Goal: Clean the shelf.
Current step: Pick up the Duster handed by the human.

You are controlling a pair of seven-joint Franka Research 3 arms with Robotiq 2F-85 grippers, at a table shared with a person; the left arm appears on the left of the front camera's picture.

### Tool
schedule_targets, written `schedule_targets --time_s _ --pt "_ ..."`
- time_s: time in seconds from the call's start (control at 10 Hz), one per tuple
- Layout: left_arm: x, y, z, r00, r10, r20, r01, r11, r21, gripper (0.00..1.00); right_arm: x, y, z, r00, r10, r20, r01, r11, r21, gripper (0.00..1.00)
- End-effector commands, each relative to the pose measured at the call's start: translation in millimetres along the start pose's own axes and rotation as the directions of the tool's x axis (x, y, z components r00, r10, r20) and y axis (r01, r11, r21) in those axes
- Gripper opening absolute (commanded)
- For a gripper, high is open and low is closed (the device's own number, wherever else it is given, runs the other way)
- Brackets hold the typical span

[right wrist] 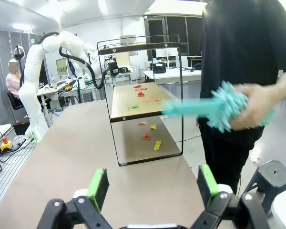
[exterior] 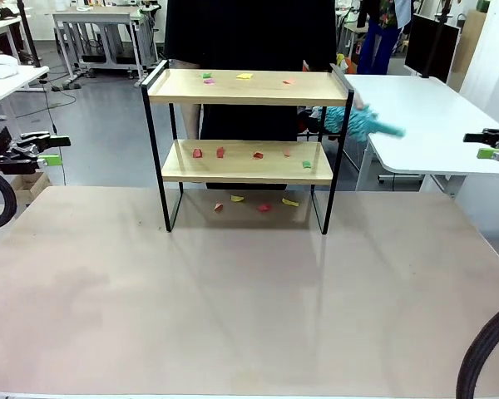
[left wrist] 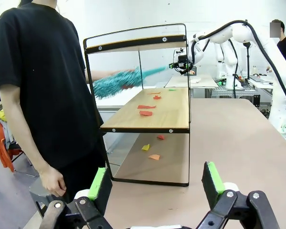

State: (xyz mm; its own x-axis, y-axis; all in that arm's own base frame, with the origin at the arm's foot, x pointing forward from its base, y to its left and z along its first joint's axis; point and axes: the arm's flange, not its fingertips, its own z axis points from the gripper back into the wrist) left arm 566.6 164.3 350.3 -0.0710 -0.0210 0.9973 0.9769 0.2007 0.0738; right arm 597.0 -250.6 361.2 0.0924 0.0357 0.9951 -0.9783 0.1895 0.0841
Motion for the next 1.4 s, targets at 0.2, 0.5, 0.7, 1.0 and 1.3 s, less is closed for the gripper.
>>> schedule_targets --time_s 0.2,0.5,0.7,1.0,1.3 --pt "0.4 -0.2 -0.5 1.000 -0.005 -0.009 0.005 1.000 -0.004 1.00 1.3 0.7 -1.4 1.000 0.001 -0.001 -0.001 1.000 0.003 1.00" --pt "0.4 -0.2 -0.5 1.000 -0.005 -0.009 0.005 1.000 -0.004 1.00 1.3 0.7 -1.4 1.000 0.001 -0.001 -0.001 1.000 0.003 1.00" --pt "0.4 -0.2 -0.5 1.000 -0.005 -0.009 0.005 1.000 -0.004 1.00 1.3 0.7 -1.4 1.000 0.001 -0.001 -0.001 1.000 0.003 1.00" --pt "0.4 -0.2 -0.5 1.000 -0.005 -0.009 0.005 1.000 -0.004 1.00 1.3 0.7 -1.4 1.000 0.001 -0.001 -0.001 1.000 0.003 1.00" --pt "0.4 -0.2 -0.5 1.000 -0.005 -0.009 0.005 1.000 -0.004 1.00 1.3 0.7 -1.4 1.000 0.001 -0.001 -0.001 1.000 0.003 1.00"
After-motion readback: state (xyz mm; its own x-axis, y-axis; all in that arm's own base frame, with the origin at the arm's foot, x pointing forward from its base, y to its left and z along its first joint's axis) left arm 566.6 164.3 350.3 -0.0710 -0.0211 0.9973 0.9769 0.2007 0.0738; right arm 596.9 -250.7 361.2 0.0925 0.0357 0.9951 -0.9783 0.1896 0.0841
